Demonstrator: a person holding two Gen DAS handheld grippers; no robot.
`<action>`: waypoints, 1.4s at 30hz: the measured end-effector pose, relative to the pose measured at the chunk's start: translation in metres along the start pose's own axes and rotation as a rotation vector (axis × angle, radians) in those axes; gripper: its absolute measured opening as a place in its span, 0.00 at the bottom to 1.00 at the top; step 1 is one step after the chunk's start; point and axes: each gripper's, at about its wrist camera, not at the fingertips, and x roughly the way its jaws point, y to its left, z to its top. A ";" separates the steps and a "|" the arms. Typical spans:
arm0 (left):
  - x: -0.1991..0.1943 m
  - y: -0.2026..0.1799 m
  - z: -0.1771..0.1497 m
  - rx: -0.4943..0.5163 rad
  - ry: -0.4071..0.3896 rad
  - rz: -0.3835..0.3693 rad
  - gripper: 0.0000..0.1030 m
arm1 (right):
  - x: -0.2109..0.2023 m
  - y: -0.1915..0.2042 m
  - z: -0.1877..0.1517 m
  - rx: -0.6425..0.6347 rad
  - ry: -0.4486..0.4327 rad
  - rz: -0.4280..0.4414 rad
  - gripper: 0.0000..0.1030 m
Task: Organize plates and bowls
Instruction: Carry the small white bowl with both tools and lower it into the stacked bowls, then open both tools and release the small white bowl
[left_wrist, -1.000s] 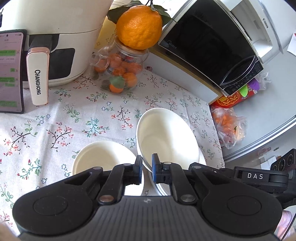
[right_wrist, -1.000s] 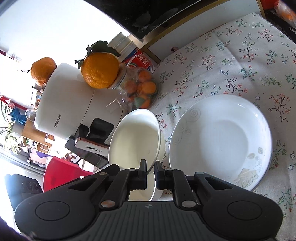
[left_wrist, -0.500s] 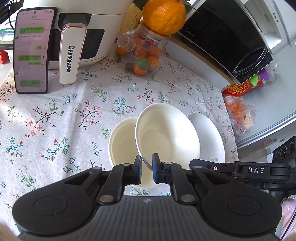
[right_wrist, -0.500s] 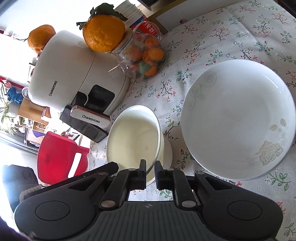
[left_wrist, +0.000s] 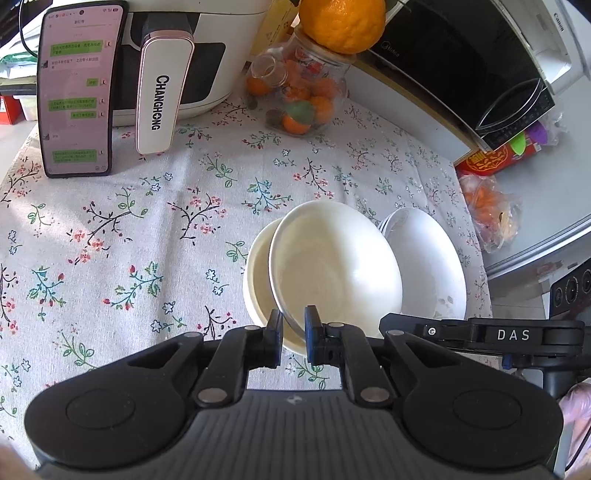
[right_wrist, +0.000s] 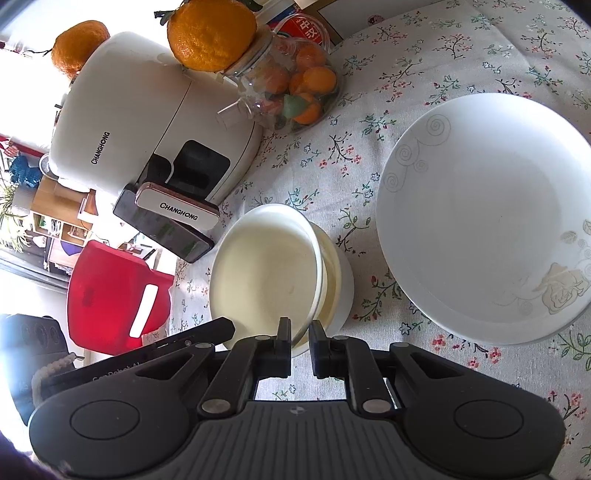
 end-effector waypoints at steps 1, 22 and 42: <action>0.000 0.000 0.000 0.005 0.005 0.005 0.11 | 0.001 0.000 0.000 -0.001 0.003 -0.001 0.09; 0.010 -0.004 -0.001 0.089 0.053 0.052 0.23 | 0.002 0.000 0.001 -0.032 0.008 -0.038 0.22; 0.002 -0.014 -0.001 0.264 0.016 0.094 0.64 | 0.000 0.024 -0.001 -0.313 -0.011 -0.147 0.44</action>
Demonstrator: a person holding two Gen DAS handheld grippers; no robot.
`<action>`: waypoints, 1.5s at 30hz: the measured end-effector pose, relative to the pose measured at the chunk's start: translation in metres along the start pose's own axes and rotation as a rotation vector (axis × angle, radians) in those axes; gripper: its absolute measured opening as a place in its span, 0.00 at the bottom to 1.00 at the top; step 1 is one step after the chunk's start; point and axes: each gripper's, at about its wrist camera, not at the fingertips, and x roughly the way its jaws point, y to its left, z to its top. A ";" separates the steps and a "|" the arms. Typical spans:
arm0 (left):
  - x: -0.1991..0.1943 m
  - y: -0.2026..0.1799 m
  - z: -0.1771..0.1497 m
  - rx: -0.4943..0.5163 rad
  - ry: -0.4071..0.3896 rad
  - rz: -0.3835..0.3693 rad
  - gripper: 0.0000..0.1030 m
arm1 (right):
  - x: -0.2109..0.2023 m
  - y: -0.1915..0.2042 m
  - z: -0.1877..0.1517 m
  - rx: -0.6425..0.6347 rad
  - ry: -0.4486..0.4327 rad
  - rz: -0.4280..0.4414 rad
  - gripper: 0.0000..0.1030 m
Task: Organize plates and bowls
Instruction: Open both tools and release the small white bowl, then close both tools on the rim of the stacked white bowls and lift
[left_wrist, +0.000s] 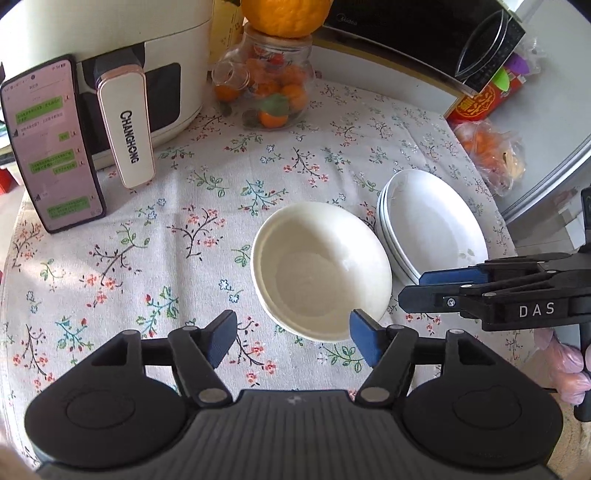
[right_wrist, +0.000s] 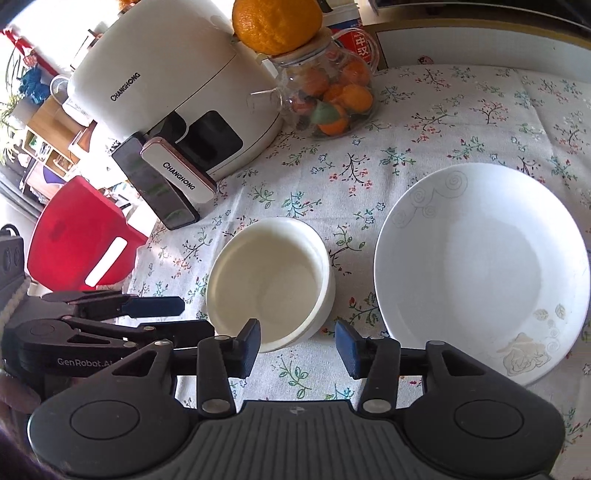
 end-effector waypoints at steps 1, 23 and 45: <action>0.000 0.000 0.000 0.018 -0.008 0.009 0.67 | 0.000 0.001 0.000 -0.020 -0.002 -0.009 0.47; -0.009 0.012 -0.023 0.348 -0.202 0.089 1.00 | -0.007 0.020 -0.013 -0.493 -0.085 -0.018 0.86; 0.035 -0.001 -0.034 0.590 -0.096 0.045 0.97 | 0.032 0.038 -0.034 -0.758 0.032 -0.020 0.87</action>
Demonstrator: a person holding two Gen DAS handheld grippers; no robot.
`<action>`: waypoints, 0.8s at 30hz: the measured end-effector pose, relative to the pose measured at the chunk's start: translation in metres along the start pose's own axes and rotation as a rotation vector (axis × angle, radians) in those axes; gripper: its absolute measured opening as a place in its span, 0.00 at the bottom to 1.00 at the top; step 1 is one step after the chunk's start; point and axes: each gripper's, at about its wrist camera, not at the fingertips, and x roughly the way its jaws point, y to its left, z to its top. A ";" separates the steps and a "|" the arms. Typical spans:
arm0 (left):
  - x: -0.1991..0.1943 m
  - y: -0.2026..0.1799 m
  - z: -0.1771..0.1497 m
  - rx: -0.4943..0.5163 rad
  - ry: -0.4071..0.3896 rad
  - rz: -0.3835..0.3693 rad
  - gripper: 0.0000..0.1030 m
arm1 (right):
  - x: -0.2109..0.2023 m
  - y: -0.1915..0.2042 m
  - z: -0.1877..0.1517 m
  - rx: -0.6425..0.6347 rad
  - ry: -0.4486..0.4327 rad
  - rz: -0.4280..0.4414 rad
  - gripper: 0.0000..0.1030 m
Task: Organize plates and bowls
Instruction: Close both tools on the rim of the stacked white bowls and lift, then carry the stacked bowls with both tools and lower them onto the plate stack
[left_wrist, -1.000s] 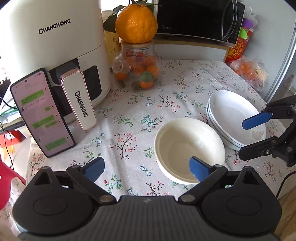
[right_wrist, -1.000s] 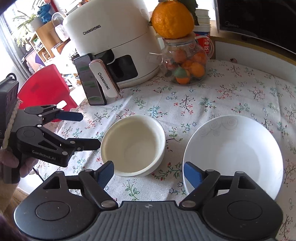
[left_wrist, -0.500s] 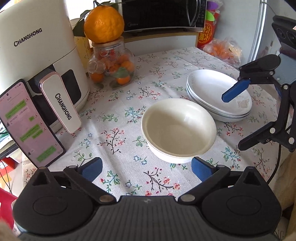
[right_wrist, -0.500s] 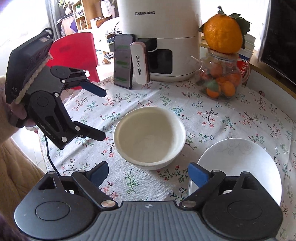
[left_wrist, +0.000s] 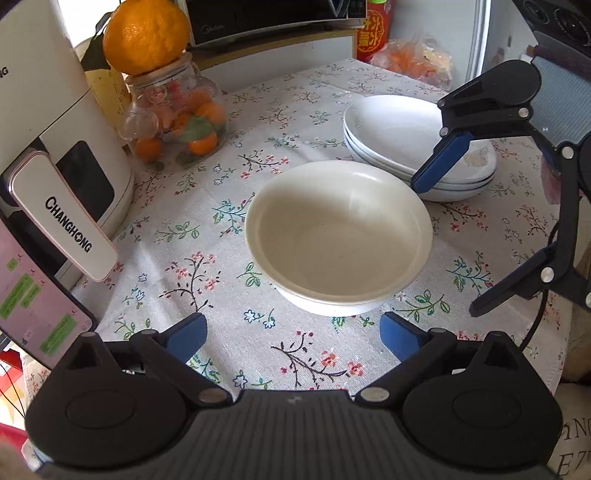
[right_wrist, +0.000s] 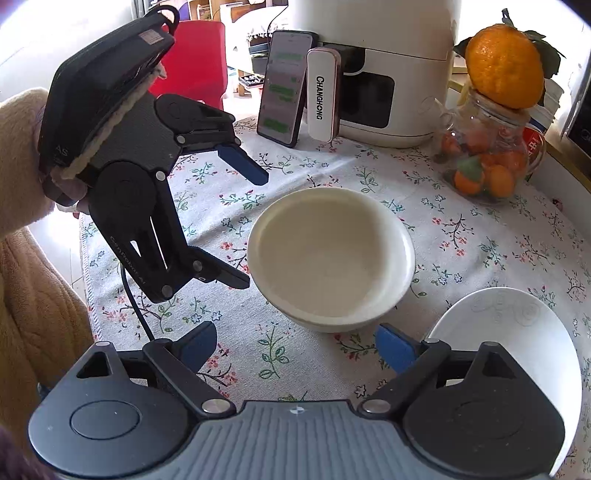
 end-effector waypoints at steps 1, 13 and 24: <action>0.002 -0.002 0.002 0.012 0.003 -0.012 0.95 | 0.002 -0.001 0.001 -0.004 0.006 -0.004 0.87; 0.015 -0.004 0.013 0.060 0.029 -0.093 0.87 | 0.017 -0.016 0.004 0.024 0.004 -0.008 0.83; 0.015 -0.008 0.019 0.085 0.022 -0.121 0.83 | 0.021 -0.017 0.005 -0.010 -0.014 -0.005 0.78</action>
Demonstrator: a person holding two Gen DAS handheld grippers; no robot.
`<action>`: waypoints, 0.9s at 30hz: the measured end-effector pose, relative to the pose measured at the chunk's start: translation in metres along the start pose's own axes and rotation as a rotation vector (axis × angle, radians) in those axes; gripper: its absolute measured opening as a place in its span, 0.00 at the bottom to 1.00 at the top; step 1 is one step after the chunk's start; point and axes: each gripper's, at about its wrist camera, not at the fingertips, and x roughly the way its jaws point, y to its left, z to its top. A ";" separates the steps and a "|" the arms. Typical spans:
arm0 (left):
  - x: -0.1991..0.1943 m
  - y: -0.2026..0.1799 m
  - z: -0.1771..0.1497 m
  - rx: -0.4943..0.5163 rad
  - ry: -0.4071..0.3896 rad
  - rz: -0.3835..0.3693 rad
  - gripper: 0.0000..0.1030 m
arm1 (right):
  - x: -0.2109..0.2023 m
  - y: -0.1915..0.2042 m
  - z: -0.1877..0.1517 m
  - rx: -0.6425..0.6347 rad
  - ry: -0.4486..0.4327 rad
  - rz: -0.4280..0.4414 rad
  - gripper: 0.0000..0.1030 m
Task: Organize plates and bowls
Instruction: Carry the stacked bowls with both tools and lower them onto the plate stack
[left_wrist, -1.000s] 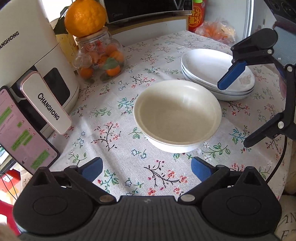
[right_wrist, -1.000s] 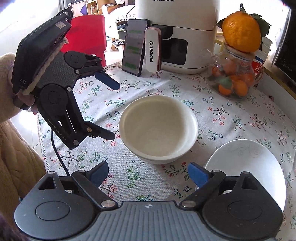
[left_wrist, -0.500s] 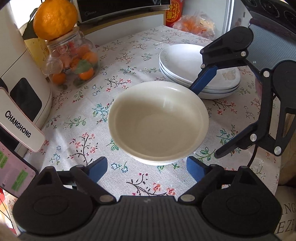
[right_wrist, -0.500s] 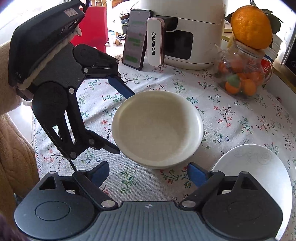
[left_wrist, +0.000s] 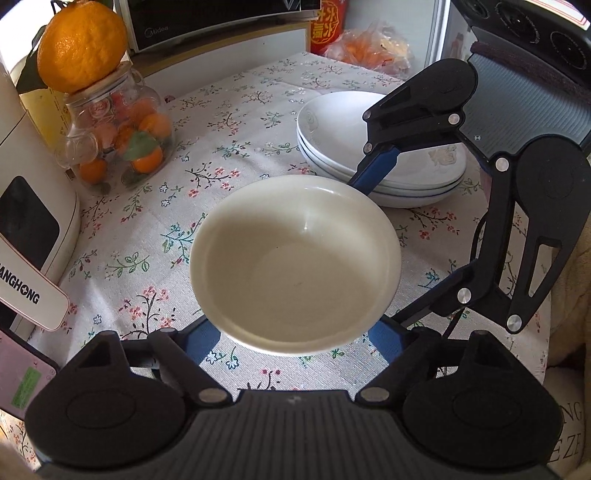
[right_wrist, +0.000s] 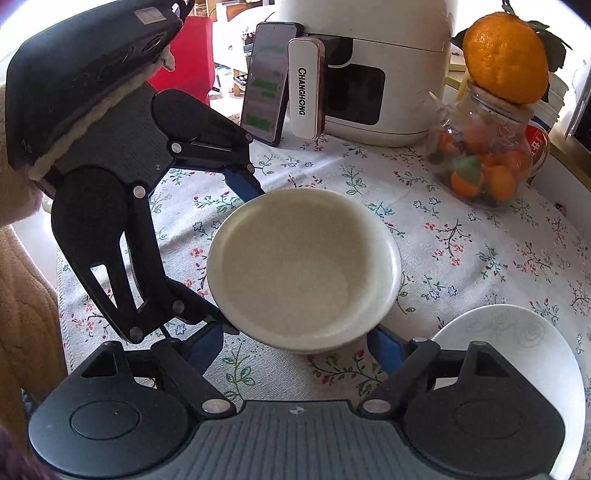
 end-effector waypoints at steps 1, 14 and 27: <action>0.000 -0.001 0.000 0.002 0.001 0.001 0.83 | 0.000 0.000 0.000 -0.003 -0.001 0.000 0.79; -0.010 -0.001 0.004 0.018 -0.037 0.025 0.82 | -0.008 0.000 -0.002 -0.021 -0.016 -0.016 0.79; -0.017 -0.004 0.013 0.055 -0.060 0.051 0.82 | -0.027 0.001 0.000 -0.041 -0.065 -0.040 0.79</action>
